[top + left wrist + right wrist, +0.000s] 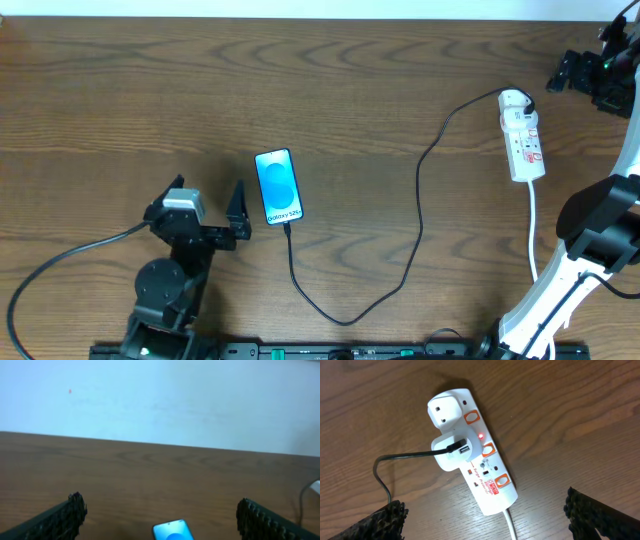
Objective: Plug charger to phone and switch on socket
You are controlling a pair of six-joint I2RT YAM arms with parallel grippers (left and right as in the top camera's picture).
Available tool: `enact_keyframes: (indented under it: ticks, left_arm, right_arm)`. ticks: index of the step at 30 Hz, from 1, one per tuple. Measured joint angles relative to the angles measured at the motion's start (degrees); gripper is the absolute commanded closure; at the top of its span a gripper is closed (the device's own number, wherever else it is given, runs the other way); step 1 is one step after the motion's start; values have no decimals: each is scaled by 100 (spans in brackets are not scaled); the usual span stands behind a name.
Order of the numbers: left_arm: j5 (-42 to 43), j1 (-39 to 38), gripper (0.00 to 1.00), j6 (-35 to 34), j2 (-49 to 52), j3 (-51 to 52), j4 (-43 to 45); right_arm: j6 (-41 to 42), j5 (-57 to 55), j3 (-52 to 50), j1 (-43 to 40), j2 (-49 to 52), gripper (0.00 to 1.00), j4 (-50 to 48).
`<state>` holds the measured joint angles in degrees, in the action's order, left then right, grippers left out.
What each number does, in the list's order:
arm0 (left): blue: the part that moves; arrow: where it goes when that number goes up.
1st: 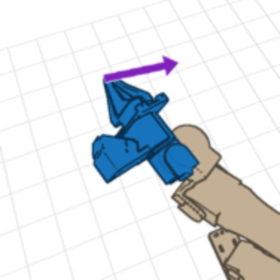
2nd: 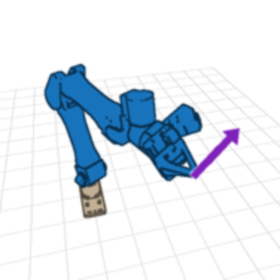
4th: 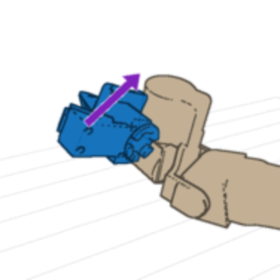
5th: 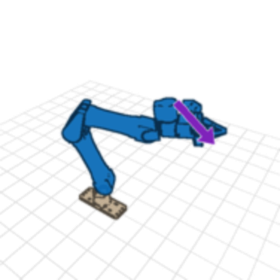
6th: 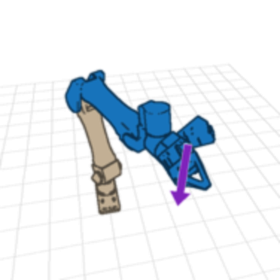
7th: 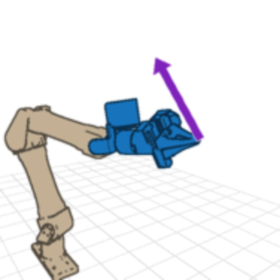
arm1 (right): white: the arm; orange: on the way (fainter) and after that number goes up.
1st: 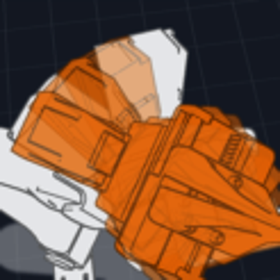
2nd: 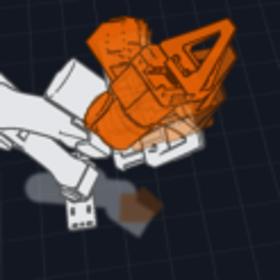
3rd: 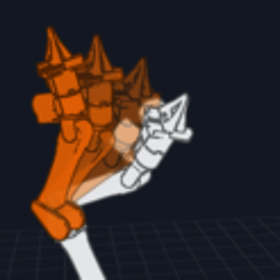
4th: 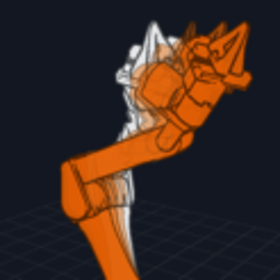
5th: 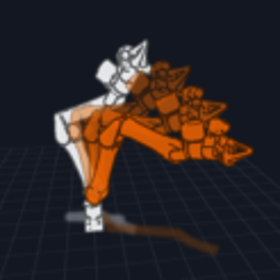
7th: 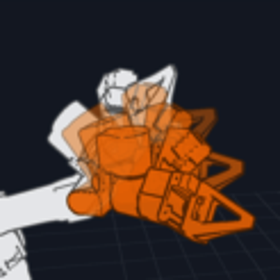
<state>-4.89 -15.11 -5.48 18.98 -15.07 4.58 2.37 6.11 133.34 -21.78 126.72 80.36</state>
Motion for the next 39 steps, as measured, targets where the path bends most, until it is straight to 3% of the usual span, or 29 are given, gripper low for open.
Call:
enact_keyframes:
  ticks: [16,28,39]
  left_arm:
    - [179,894,2,-4,-1775,1200,348]
    - [461,1062,2,-4,-1838,1440,-544]
    - [614,1062,2,278,-1840,1403,-612]
  right_arm:
    - [2,0,0,0,0,1,2]
    - [2,-2,0,0,0,1,4]
    - [2,-2,0,0,0,1,4]
